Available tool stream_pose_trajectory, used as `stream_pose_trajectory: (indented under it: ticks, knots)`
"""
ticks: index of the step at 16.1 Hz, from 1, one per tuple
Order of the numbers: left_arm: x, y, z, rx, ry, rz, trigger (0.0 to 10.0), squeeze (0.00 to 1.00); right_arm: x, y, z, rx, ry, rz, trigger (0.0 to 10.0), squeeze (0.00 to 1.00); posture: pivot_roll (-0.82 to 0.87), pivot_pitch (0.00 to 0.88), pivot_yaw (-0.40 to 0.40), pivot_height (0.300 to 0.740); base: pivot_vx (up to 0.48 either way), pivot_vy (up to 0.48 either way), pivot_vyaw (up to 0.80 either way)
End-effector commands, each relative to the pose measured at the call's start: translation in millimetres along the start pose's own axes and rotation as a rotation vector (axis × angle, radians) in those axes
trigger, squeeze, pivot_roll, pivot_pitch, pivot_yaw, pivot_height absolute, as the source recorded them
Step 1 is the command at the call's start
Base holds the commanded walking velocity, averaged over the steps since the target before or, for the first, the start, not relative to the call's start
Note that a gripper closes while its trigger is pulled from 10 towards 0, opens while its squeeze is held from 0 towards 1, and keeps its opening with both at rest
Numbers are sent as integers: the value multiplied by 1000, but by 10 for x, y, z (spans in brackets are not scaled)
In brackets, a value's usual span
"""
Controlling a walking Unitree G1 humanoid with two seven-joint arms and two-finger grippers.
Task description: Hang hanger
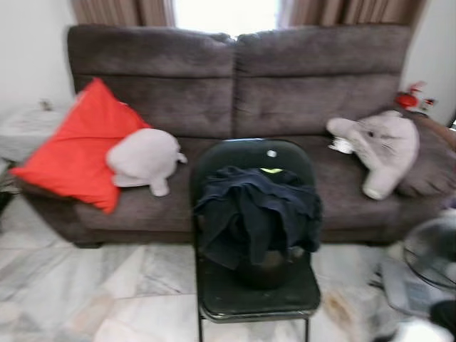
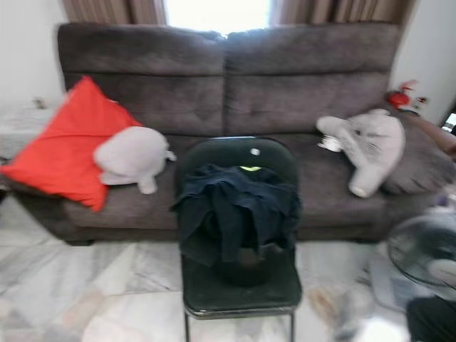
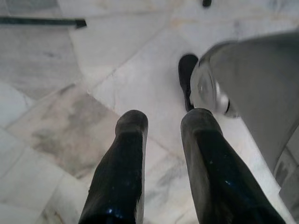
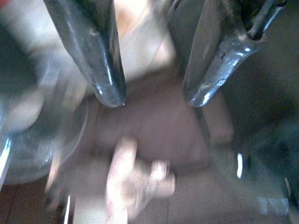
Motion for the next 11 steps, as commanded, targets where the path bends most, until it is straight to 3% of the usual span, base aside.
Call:
stream_pose_trajectory:
  ticks: [1,4,5,6,8,11]
  knots:
    - [10,-43,-11,-11,5,-16,10000,0,142,89,-20,33,-51,13,10000,0,-65,0,11,740,0,0,0]
    - [-9,-33,-7,-7,15,-15,10000,0,434,-17,27,21,-156,39,10000,0,-70,0,11,740,0,0,0]
    - [-16,-25,-6,-6,22,-22,10000,0,606,-50,35,62,-169,115,10000,0,-78,0,16,740,0,0,0]
    - [-17,-24,-5,-5,23,-23,10000,0,636,-51,39,73,-166,132,10000,0,-78,0,16,740,0,0,0]
    - [-6,-29,-8,-8,19,-32,10000,0,740,-5,-238,148,-167,242,10000,0,-57,0,15,740,0,0,0]
    - [35,-28,-13,-7,4,-35,10000,0,923,65,-660,171,-184,296,10000,0,-46,0,23,740,0,0,0]
Point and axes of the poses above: a point about 5 cm out from each wrist's last joint towards the gripper, its own z axis pointing back from the gripper into the wrist, its own x axis along the axis of the wrist's last joint, y = z × x, the point moved 1 cm from there along -z, pointing out of the wrist towards the gripper, and after that the axes turned 14 degrees about z, right-handed, at the moved point
